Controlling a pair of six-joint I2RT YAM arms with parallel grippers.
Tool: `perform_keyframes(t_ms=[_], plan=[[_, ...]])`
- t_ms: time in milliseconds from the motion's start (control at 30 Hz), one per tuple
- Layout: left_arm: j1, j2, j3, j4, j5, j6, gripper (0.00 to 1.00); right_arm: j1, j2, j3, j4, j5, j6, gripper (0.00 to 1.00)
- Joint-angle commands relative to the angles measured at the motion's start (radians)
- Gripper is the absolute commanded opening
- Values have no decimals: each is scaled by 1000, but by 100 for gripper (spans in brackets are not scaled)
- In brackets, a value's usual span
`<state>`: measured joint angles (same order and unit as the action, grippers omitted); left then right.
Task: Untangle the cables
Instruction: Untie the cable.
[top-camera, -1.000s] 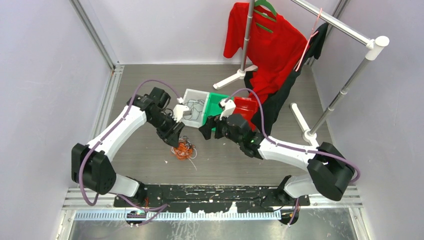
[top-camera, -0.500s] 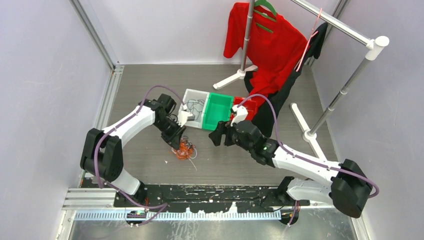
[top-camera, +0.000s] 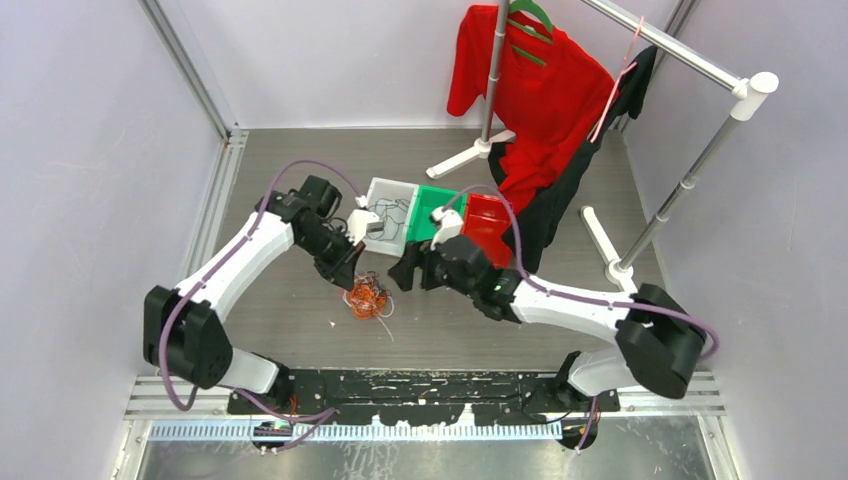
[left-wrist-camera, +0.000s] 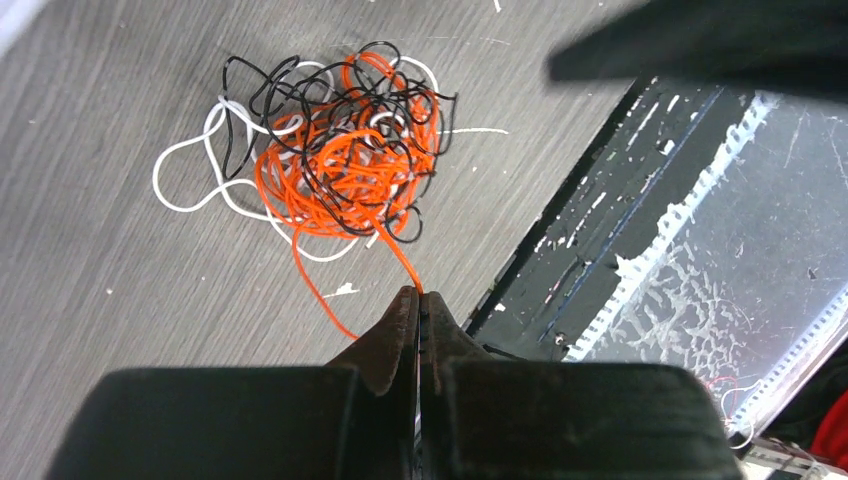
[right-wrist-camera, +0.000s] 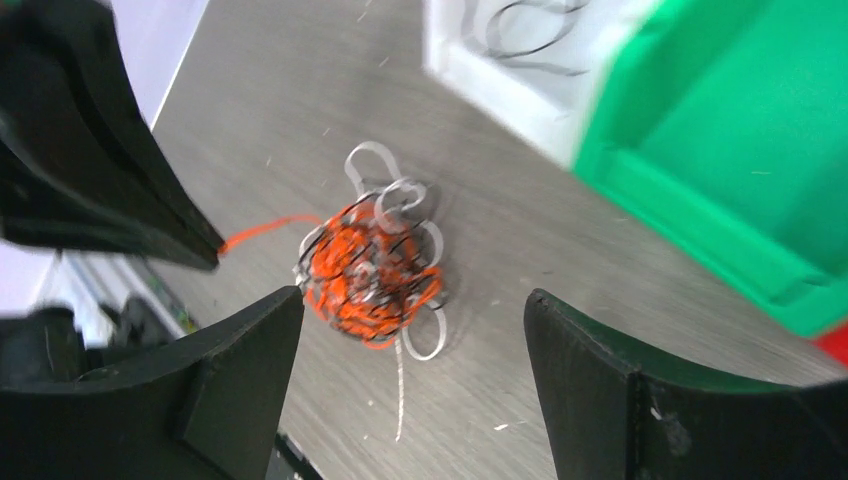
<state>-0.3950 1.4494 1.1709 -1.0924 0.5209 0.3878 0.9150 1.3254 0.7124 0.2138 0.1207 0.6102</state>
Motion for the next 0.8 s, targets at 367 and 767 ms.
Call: perform_keyframes(t_ms=[367, 767], plan=[[4, -134, 275, -253, 30, 41, 0, 148, 206, 90, 415, -177, -259, 90], [4, -74, 747, -408, 26, -19, 0, 155, 329, 223, 446, -198, -330, 88]])
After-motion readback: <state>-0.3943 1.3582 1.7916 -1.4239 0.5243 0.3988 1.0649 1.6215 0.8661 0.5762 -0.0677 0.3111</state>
